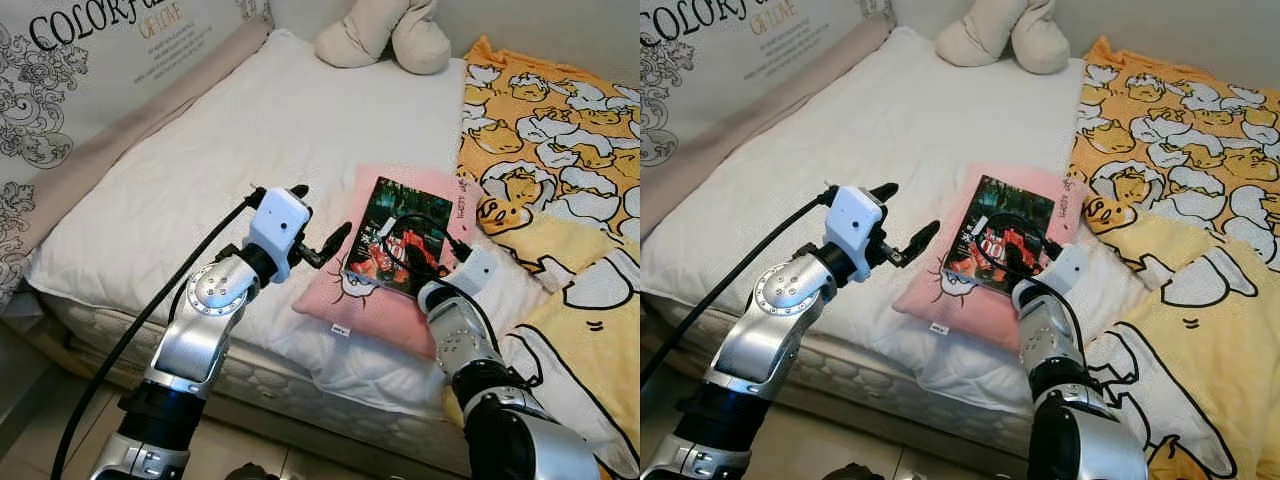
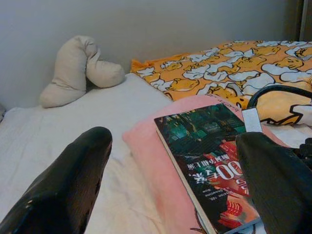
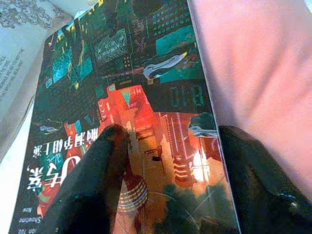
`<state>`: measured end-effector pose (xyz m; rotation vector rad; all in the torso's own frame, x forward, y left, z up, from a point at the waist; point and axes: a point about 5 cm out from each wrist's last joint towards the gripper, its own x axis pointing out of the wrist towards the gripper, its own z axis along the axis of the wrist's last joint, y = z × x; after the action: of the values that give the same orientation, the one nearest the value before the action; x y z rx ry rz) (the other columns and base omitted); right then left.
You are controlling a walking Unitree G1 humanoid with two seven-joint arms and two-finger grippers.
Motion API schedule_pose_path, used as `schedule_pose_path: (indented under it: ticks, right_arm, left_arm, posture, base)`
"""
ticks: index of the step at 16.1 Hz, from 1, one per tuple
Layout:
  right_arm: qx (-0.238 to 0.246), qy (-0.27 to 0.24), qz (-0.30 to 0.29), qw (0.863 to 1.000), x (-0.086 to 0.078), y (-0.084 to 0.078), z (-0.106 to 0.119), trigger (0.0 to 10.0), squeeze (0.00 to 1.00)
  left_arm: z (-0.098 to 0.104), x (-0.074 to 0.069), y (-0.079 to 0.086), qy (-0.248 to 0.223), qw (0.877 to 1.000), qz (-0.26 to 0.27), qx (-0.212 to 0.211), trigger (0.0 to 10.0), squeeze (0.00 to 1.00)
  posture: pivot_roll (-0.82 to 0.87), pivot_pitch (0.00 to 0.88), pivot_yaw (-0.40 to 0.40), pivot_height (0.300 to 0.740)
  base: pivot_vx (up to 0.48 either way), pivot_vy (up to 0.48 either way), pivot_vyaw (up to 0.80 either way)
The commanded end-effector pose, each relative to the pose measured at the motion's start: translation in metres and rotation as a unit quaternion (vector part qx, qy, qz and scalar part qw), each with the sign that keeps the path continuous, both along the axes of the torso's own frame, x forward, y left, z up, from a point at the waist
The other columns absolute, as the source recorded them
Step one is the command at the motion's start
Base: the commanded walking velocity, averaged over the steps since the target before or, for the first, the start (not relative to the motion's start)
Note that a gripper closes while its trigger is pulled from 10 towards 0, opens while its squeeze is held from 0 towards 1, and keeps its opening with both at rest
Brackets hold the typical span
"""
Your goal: Clean up the room
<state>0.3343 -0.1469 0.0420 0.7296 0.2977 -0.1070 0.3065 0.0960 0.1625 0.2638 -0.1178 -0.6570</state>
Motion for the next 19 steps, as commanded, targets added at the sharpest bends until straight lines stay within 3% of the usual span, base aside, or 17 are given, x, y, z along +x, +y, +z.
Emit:
schedule_pose_path:
  ticks: [1,4,6,8,13,16,19]
  right_arm:
    - [0.016,0.017,0.012,1.000,-0.002,0.008,-0.004,0.0,0.00]
    - [-0.040,-0.014,0.000,0.999,0.000,-0.001,0.005,0.0,0.00]
    - [-0.156,-0.033,-0.011,0.987,-0.005,-0.009,0.010,0.0,0.00]
    - [-0.261,-0.041,-0.019,0.964,-0.013,-0.014,0.008,0.0,0.00]
    - [-0.291,-0.053,-0.013,0.955,-0.022,-0.006,0.006,0.0,0.00]
    - [-0.348,-0.113,-0.022,0.930,-0.017,-0.003,0.029,0.0,0.00]
    - [-0.350,-0.135,-0.029,0.927,-0.012,-0.003,0.042,0.0,0.00]
  left_arm:
    - [0.003,0.002,-0.005,-0.007,1.000,-0.012,0.008,10.0,0.00]
    - [0.003,0.002,-0.005,-0.007,1.000,-0.011,0.010,10.0,0.00]
    - [0.002,0.002,-0.005,-0.006,1.000,-0.013,0.012,10.0,0.00]
    - [0.001,0.002,-0.005,-0.006,1.000,-0.016,0.013,10.0,0.00]
    - [0.002,0.003,-0.006,-0.006,1.000,-0.023,0.017,10.0,0.00]
    - [0.000,0.004,-0.008,-0.004,0.999,-0.028,0.018,10.0,0.00]
    - [0.000,0.004,-0.009,-0.003,0.999,-0.029,0.018,10.0,0.00]
  posture:
    - [0.18,0.000,-0.026,0.740]
    - [0.18,0.000,-0.026,0.740]
    - [0.18,0.000,-0.026,0.740]
    - [0.18,0.000,-0.023,0.740]
    - [0.17,0.000,-0.014,0.740]
    - [0.16,0.000,-0.008,0.740]
    - [0.16,0.000,-0.008,0.740]
  base:
    - [0.000,0.000,0.00]
    - [0.000,0.000,0.00]
    - [0.000,0.000,0.00]
    - [0.000,0.000,0.00]
    - [0.000,0.000,0.00]
    - [0.000,0.000,0.00]
    - [0.000,0.000,0.00]
